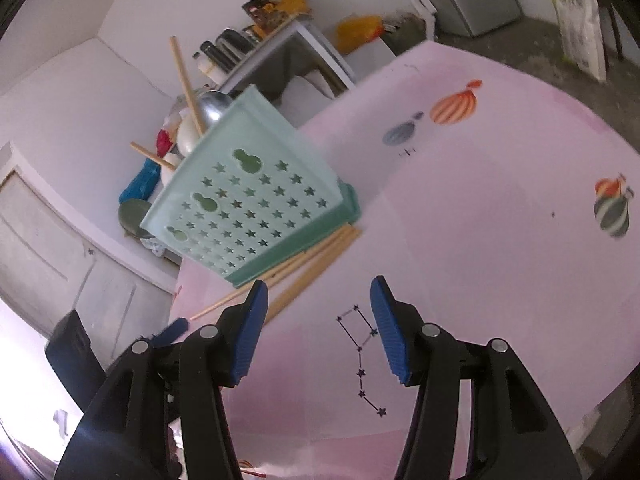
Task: Organize utensils
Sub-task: 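Move both grippers back down to the loose chopsticks on the table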
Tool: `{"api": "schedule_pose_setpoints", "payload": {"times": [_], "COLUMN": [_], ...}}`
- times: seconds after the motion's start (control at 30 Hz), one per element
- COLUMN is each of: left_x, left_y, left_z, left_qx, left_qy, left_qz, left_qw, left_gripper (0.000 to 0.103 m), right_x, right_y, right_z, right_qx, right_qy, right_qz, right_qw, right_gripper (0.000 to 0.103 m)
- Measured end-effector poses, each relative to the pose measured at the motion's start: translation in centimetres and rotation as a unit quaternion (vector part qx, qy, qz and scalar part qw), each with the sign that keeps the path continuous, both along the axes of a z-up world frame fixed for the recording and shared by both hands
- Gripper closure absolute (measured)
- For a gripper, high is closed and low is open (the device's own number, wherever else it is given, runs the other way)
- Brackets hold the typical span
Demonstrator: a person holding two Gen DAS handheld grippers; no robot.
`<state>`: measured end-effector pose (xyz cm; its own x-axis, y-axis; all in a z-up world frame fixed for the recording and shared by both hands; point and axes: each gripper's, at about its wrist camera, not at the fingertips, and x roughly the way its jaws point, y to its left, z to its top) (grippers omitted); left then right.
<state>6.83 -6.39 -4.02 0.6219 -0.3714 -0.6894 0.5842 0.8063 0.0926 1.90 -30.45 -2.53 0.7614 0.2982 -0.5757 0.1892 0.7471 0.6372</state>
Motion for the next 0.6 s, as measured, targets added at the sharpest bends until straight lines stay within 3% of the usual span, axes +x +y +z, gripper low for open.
{"api": "schedule_pose_setpoints", "payload": {"times": [0.2, 0.37, 0.57, 0.6], "left_x": [-0.2, 0.8, 0.9, 1.0], "left_y": [-2.1, -2.0, -2.1, -1.9], "left_z": [-2.4, -2.4, -2.0, -1.7], "left_qx": [0.063, 0.041, 0.043, 0.034], "left_qy": [-0.001, 0.027, 0.040, 0.053], "left_qz": [-0.034, -0.034, -0.031, -0.027], "left_qw": [0.9974, 0.9982, 0.9978, 0.9977], "left_gripper": [0.070, 0.084, 0.089, 0.095], "right_x": [-0.2, 0.1, 0.1, 0.0], "right_y": [0.3, 0.5, 0.9, 0.8], "right_z": [-0.1, -0.3, -0.3, -0.2], "right_qx": [0.008, 0.011, 0.010, 0.010], "right_qy": [0.007, 0.010, 0.010, 0.009], "right_qz": [0.005, 0.010, 0.015, 0.015], "right_qw": [1.000, 1.000, 1.000, 1.000], "right_gripper": [0.051, 0.051, 0.051, 0.051]}}
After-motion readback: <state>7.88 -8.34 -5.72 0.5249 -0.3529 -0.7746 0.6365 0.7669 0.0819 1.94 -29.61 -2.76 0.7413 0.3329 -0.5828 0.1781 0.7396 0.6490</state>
